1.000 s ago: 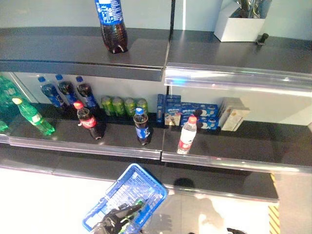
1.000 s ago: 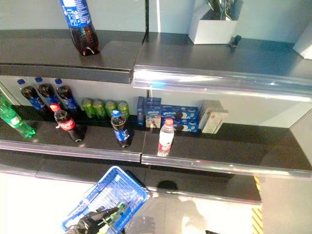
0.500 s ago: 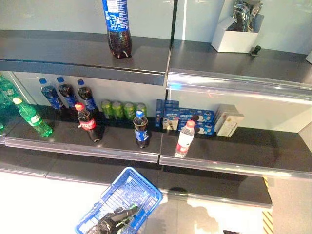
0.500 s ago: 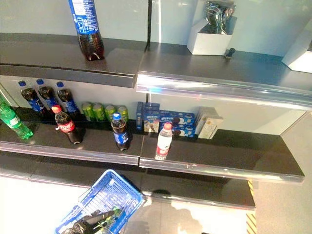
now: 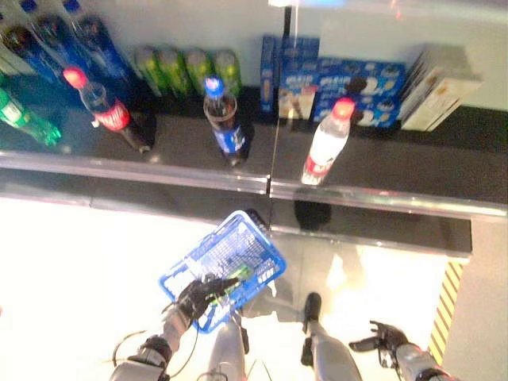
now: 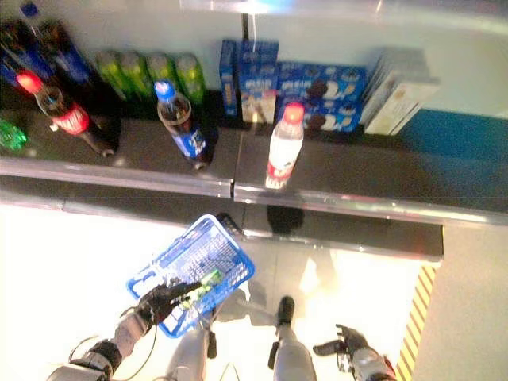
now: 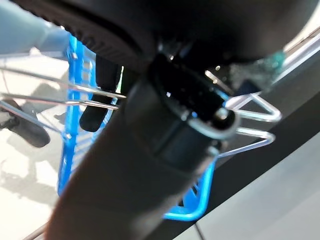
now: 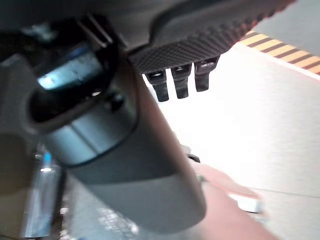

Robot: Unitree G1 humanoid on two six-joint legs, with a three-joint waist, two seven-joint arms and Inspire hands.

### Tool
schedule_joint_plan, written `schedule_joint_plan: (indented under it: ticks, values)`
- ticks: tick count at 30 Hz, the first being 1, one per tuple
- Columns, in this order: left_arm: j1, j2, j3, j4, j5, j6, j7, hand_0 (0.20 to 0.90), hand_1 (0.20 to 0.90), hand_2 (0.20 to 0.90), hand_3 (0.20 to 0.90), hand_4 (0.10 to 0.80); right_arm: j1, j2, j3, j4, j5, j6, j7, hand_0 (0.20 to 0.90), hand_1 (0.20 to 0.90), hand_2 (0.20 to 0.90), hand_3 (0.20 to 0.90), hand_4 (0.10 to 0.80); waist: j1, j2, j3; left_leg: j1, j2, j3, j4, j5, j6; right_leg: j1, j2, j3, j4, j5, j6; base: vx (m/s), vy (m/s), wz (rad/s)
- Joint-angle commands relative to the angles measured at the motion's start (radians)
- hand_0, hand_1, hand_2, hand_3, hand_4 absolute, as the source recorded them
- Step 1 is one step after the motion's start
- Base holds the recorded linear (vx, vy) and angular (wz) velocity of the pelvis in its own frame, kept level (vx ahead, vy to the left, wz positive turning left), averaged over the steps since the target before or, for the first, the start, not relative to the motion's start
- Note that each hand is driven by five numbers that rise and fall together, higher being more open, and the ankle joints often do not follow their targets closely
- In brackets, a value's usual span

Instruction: Pick up the drink and place into the basket.

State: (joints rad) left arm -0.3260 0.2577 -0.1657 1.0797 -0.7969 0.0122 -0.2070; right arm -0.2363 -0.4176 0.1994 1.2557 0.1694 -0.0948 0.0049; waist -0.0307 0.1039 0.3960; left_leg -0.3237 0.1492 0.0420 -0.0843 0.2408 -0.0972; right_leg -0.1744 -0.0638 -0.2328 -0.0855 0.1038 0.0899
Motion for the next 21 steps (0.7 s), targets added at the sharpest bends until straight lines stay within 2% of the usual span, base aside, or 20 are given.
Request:
schedule_joint_plan:
  ticks: [1,4,5,9,10,11,13,16,21]
  values:
    - [-0.007,0.079,-0.011,0.029,-0.032,-0.039,0.007,0.3,0.3,0.3,0.2,0.1,-0.058,-0.056,0.029,-0.099,0.119,-0.123,-0.029,0.9,0.9,0.9,0.9,0.8,0.012,-0.074,0.055,0.056,-0.099,0.039,-0.003,-0.126,0.017,-0.124,-0.056,0.072,0.029,0.05,0.059,-0.185,0.049,0.01]
    - [-0.019,0.084,-0.016,0.033,-0.052,-0.039,0.022,0.3,0.3,0.3,0.2,0.1,-0.08,-0.069,0.038,-0.2,0.166,-0.156,-0.035,0.9,0.9,0.9,0.9,0.8,0.013,-0.075,0.067,0.036,-0.107,0.026,-0.003,-0.115,0.021,-0.169,-0.056,0.087,0.085,0.034,0.054,-0.135,0.027,-0.05]
    - [-0.031,0.086,-0.019,0.035,-0.066,-0.039,0.032,0.3,0.3,0.3,0.2,0.1,-0.095,-0.079,0.049,-0.333,0.173,-0.206,-0.057,0.9,0.9,0.9,0.9,0.8,0.009,-0.082,0.079,0.007,-0.113,0.02,0.053,-0.124,0.021,-0.192,-0.06,0.094,0.138,0.011,0.046,-0.18,0.01,-0.06]
    - [-0.021,0.079,-0.02,0.03,-0.084,-0.061,0.035,0.3,0.3,0.3,0.2,0.1,-0.077,-0.1,0.054,-0.576,0.154,-0.261,-0.114,0.9,0.9,0.9,0.9,0.8,-0.001,-0.097,0.087,-0.052,-0.124,0.005,0.183,-0.167,0.024,-0.224,-0.077,0.096,0.218,-0.023,0.042,-0.131,-0.001,0.01]
    - [-0.013,0.077,-0.013,0.031,-0.084,-0.071,0.033,0.3,0.3,0.3,0.2,0.1,-0.063,-0.109,0.049,-0.664,0.134,-0.292,-0.127,0.9,0.9,0.9,0.9,0.8,-0.006,-0.103,0.089,-0.064,-0.123,0.002,0.221,-0.183,0.027,-0.229,-0.083,0.096,0.239,-0.034,0.041,-0.06,-0.006,0.12]
    - [-0.011,0.076,-0.012,0.031,-0.084,-0.073,0.032,0.3,0.3,0.3,0.2,0.1,-0.06,-0.109,0.048,-0.674,0.136,-0.293,-0.126,0.9,0.9,0.9,0.9,0.8,-0.006,-0.103,0.089,-0.067,-0.123,0.002,0.226,-0.186,0.027,-0.231,-0.083,0.096,0.243,-0.036,0.041,-0.056,-0.016,0.11]
    - [0.012,0.074,0.007,0.025,-0.07,-0.088,0.027,0.3,0.3,0.3,0.2,0.1,-0.023,-0.11,0.027,-0.843,0.071,-0.323,-0.134,0.9,0.9,0.9,0.9,0.8,-0.014,-0.114,0.086,-0.071,-0.114,0.008,0.265,-0.212,0.038,-0.243,-0.088,0.098,0.276,-0.052,0.045,-0.019,-0.02,0.1]
    - [0.016,0.078,0.028,0.03,-0.072,-0.097,0.02,0.3,0.3,0.3,0.2,0.1,-0.019,-0.121,0.011,-0.989,0.043,-0.352,-0.13,0.9,0.9,0.9,0.9,0.8,-0.021,-0.123,0.087,-0.073,-0.108,0.018,0.302,-0.239,0.046,-0.25,-0.086,0.107,0.3,-0.07,0.045,-0.003,-0.007,0.04]
    - [0.038,0.071,0.049,0.022,-0.076,-0.109,0.009,0.3,0.3,0.3,0.2,0.1,-0.03,-0.147,-0.018,-1.167,0.041,-0.36,-0.134,0.9,0.9,0.9,0.9,0.8,-0.031,-0.124,0.086,-0.081,-0.104,0.016,0.318,-0.247,0.052,-0.258,-0.074,0.131,0.311,-0.081,0.038,0.013,0.01,-0.08]
